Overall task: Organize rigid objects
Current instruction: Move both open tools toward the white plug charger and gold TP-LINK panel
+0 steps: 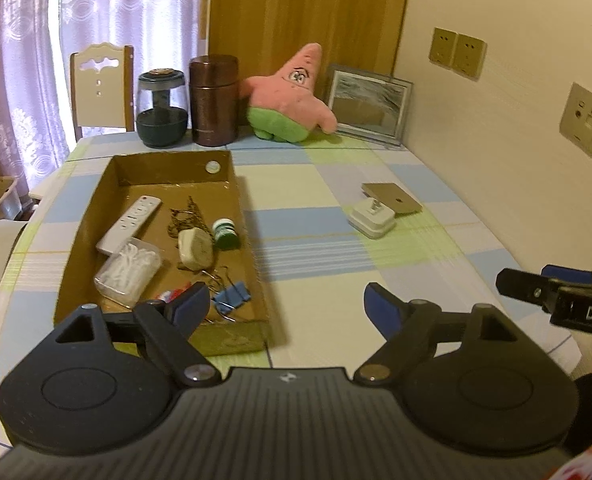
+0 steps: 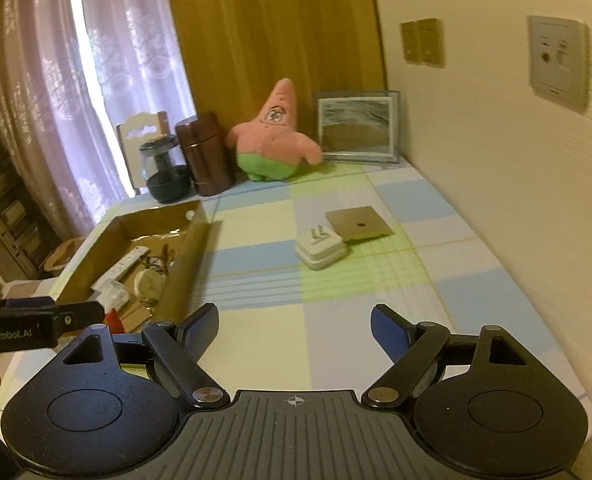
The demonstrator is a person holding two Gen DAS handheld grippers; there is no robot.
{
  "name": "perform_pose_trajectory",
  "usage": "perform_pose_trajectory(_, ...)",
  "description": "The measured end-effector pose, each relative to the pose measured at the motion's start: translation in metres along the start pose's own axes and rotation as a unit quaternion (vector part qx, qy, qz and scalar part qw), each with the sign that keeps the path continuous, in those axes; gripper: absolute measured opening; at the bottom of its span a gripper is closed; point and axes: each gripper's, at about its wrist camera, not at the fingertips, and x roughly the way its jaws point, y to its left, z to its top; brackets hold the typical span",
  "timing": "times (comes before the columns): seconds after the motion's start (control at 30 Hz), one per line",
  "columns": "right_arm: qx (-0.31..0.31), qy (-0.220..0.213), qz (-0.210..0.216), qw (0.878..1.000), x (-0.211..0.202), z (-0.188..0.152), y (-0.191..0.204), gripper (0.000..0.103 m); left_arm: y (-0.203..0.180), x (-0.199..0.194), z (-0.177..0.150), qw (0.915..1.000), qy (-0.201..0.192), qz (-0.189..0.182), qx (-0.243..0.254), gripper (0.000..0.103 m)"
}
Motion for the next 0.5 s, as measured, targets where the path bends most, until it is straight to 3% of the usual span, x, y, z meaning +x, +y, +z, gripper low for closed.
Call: perform_pose_trajectory(0.5,-0.001,-0.021,-0.018,1.000,-0.036,0.011,-0.016,0.081,-0.026,-0.006,-0.003,0.9990,-0.001,-0.034,0.030,0.084)
